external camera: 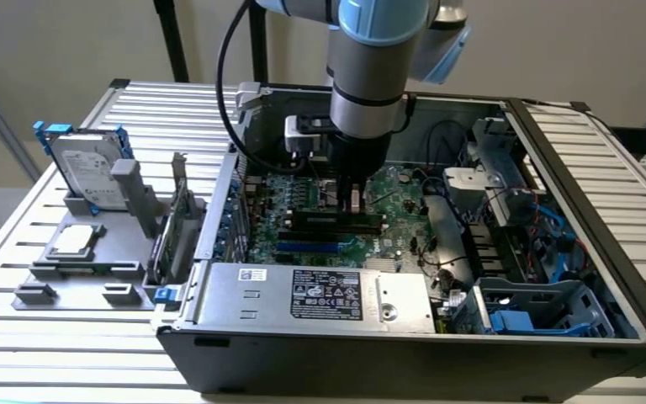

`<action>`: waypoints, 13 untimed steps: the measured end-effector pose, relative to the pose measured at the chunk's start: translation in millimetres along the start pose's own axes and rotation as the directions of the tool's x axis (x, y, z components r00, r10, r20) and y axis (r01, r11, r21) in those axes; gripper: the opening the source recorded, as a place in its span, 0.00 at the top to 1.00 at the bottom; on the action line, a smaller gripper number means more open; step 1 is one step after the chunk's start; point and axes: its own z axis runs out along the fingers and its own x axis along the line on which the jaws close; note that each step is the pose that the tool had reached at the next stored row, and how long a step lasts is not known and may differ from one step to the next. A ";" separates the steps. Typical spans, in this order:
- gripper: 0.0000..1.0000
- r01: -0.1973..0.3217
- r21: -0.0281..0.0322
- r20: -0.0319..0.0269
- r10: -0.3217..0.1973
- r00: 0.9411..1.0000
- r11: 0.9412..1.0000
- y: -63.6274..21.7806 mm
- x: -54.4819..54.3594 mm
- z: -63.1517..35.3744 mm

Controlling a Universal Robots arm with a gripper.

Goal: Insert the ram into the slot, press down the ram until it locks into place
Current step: 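Insert the ram into the slot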

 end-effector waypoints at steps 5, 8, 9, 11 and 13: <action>0.86 0.000 0.000 -0.001 0.000 1.000 1.000 0.0 0.1 1.3; 0.86 0.000 0.000 -0.001 0.000 1.000 1.000 0.0 0.1 2.2; 0.86 0.000 0.000 -0.001 0.000 1.000 1.000 0.0 0.1 2.4; 0.86 0.000 0.000 -0.001 0.000 1.000 1.000 0.0 0.0 2.6; 0.86 0.000 0.000 -0.001 0.000 1.000 1.000 0.0 -0.6 2.7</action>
